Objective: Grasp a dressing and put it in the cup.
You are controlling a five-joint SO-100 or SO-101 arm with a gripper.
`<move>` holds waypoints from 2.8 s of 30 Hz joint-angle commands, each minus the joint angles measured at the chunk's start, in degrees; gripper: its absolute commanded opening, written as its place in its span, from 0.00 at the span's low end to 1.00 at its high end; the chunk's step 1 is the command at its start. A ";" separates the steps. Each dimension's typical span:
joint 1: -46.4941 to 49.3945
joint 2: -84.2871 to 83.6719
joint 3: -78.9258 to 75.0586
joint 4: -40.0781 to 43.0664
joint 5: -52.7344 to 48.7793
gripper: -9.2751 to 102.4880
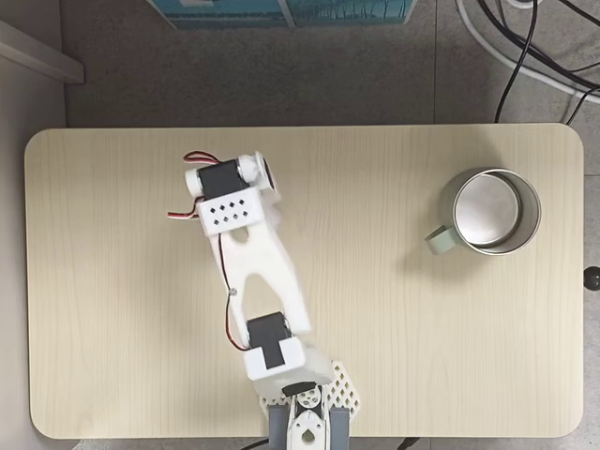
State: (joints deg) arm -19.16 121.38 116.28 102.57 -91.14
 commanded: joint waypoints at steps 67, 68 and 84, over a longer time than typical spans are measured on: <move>-0.62 -53.09 -9.14 1.85 19.60 0.08; 0.35 -54.93 -8.17 1.76 21.09 0.08; 36.21 -57.57 2.02 -18.72 59.77 0.08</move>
State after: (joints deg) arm 10.90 62.14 116.89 88.95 -36.83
